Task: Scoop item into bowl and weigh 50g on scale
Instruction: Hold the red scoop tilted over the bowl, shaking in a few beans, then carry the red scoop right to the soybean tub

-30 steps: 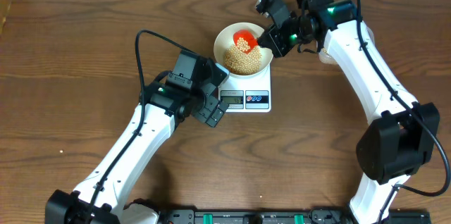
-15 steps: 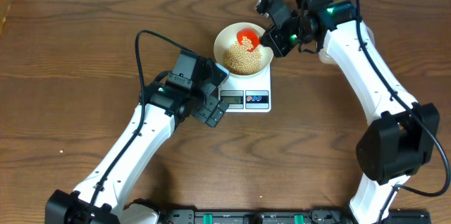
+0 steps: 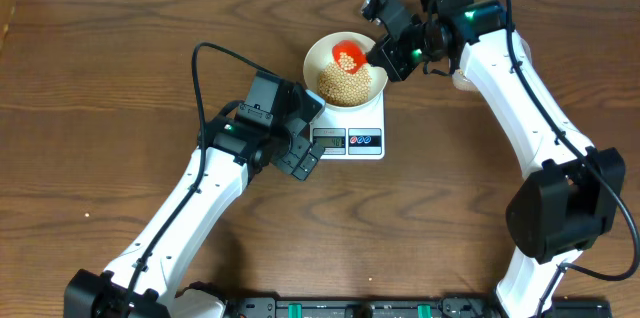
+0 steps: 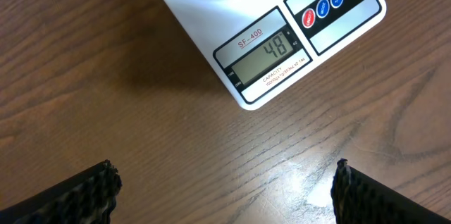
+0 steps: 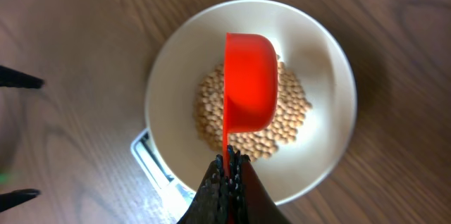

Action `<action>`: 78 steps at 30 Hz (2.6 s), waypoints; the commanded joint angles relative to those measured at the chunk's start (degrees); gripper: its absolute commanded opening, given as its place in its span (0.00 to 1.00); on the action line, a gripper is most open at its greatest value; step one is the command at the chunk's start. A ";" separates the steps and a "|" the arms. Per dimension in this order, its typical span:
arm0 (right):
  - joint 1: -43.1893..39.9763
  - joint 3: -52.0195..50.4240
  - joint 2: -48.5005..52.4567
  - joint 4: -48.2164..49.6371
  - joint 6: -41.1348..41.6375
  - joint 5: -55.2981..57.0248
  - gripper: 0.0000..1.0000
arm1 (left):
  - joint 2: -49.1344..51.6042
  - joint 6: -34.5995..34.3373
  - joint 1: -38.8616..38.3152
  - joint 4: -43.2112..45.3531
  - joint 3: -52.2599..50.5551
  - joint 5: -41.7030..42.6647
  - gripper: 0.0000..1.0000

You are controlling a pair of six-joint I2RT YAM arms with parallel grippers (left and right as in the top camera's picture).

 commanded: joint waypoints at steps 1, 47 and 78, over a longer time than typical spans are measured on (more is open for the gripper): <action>-0.94 0.13 -2.14 -0.04 0.92 -5.01 0.01 | 0.02 0.55 0.13 -0.17 -0.44 0.74 0.98; -5.27 0.13 -2.14 0.11 2.45 -13.31 0.01 | 0.02 0.55 0.13 -0.17 -0.44 0.74 0.98; -38.25 0.17 -2.14 33.99 46.73 -36.30 0.01 | 0.02 0.55 0.13 -0.15 -0.44 0.74 0.98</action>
